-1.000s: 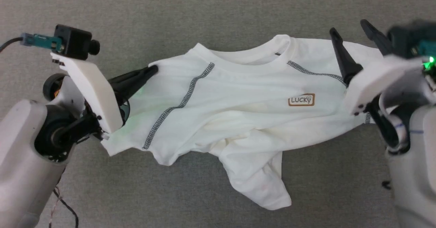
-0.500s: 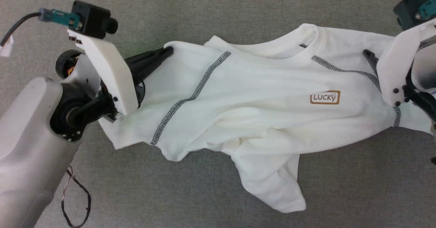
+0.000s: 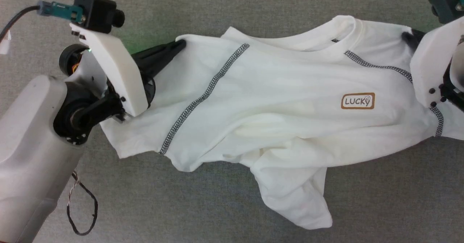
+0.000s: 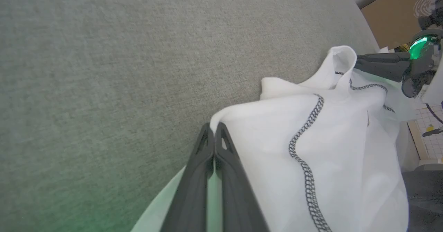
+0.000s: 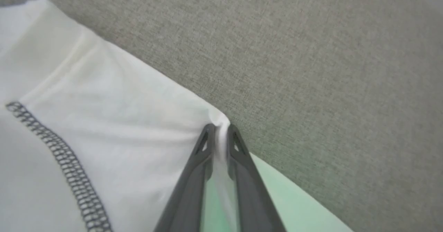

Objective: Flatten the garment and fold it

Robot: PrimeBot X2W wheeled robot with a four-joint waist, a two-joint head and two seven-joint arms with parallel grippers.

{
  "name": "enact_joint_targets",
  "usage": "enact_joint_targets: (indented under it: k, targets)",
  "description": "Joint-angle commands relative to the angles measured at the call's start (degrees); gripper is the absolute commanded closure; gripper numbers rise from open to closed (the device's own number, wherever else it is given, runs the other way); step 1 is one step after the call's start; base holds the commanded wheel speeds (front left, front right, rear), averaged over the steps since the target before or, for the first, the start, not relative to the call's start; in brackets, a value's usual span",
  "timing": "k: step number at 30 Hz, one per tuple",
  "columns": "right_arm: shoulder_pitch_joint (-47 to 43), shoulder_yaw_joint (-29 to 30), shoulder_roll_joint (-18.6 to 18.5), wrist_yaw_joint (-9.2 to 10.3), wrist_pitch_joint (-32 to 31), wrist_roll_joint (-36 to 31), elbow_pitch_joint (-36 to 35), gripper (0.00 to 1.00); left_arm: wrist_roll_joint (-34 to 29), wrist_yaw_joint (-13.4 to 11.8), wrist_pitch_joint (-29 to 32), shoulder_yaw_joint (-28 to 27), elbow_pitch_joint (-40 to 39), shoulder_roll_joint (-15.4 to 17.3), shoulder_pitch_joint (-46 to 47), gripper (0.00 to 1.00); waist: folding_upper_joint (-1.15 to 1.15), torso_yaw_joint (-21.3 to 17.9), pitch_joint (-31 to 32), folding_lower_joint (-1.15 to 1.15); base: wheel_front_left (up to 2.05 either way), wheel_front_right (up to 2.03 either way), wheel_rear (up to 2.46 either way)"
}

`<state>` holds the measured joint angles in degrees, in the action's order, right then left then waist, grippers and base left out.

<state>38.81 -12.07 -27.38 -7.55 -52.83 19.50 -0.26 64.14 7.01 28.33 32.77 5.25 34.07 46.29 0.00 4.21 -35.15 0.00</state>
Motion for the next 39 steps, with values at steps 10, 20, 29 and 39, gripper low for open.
enact_joint_targets:
  k: [10,20,29,39]
  targets:
    - [0.1,-0.2,3.6,0.06,13.6,-0.5,-0.3,1.00,0.7,0.5,-7.8,-1.8,-1.7,2.0,0.1,1.00,0.00,-1.3,3.4,0.00,0.00,0.00,0.00]
    - [0.3,3.4,10.2,0.06,30.2,-3.2,-2.3,1.00,-7.7,-0.8,-20.4,-4.5,-3.0,4.1,-0.3,1.00,0.00,-2.8,11.6,0.00,0.00,0.00,0.00]
    - [8.3,4.0,13.7,0.06,36.6,-6.8,0.2,1.00,-16.1,-6.0,-24.3,-5.1,-3.1,3.2,6.4,1.00,0.00,-3.5,18.6,0.00,0.00,0.00,0.00]
    - [26.6,4.1,15.0,0.06,34.8,-8.3,8.4,1.00,-21.5,-8.0,-16.7,-4.4,2.2,4.2,22.5,1.00,0.00,-4.4,20.9,0.00,0.00,0.00,0.00]
